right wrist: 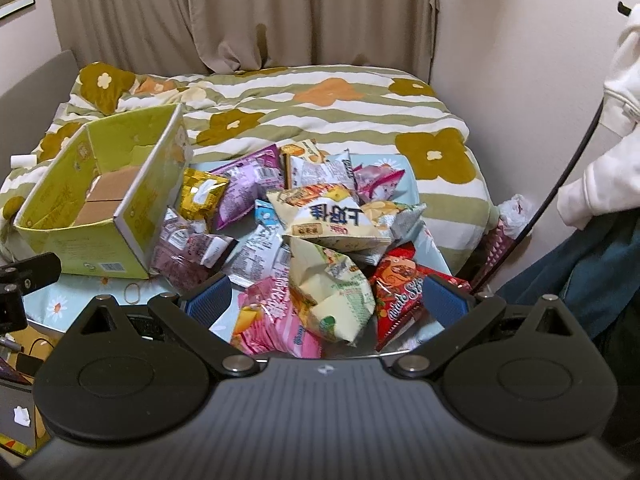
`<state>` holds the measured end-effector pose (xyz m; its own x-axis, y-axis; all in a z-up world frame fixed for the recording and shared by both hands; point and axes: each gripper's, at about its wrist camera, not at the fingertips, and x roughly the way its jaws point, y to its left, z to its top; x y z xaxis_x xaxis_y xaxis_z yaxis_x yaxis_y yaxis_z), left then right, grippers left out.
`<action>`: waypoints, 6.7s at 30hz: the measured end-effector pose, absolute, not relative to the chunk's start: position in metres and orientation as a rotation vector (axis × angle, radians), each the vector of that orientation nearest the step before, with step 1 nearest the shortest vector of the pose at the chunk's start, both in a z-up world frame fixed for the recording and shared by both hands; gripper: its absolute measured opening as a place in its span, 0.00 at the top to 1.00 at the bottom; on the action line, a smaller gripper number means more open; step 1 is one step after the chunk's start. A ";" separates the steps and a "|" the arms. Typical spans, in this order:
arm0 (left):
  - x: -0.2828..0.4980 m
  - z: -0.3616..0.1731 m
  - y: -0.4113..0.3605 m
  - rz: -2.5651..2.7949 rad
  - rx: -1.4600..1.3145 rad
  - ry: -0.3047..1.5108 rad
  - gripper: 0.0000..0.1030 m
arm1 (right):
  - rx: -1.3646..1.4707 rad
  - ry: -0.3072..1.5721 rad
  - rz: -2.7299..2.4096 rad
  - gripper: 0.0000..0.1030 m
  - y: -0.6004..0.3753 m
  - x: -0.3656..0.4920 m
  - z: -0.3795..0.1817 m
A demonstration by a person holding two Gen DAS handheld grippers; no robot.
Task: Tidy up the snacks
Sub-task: 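Grasp the pink marshmallow bag with the left tool while the right tool grasps the cream chip bag, then carry both bags over the yellow box and release them inside, then move both tools back over the snack pile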
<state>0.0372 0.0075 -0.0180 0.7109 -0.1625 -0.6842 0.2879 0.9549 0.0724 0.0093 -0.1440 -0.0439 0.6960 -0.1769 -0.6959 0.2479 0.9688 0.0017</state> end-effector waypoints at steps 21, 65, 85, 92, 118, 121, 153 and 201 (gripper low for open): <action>0.101 -0.138 -0.078 -0.443 0.014 1.001 0.00 | 0.132 0.871 0.019 0.00 -0.202 0.076 -0.120; 0.097 -0.149 -0.079 -0.428 -0.035 1.055 0.29 | 0.126 0.986 0.211 0.44 -0.206 0.117 -0.160; 0.058 -0.059 -0.016 -0.173 -0.095 0.820 0.29 | 0.153 0.770 0.410 0.45 -0.159 0.117 -0.062; 0.070 -0.031 0.022 -0.045 -0.138 0.721 0.29 | 0.146 0.684 0.470 0.45 -0.133 0.139 -0.022; 0.307 -0.019 0.183 -0.158 -0.076 0.764 0.28 | 0.214 0.687 0.217 0.45 0.041 0.321 -0.004; 0.336 -0.039 0.181 -0.201 -0.049 0.807 0.28 | 0.237 0.710 0.164 0.45 0.047 0.340 -0.016; 0.327 -0.058 0.208 -0.049 -0.006 0.836 0.03 | 0.172 0.837 0.134 0.17 0.076 0.416 -0.081; 0.179 0.004 0.080 -0.224 0.070 0.569 0.03 | 0.132 0.580 -0.065 0.00 -0.078 0.182 0.009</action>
<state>0.1787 0.0796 0.0038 0.8187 -0.1904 -0.5417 0.2291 0.9734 0.0042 0.1821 -0.0778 0.0089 0.8346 -0.0237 -0.5503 0.0978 0.9896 0.1056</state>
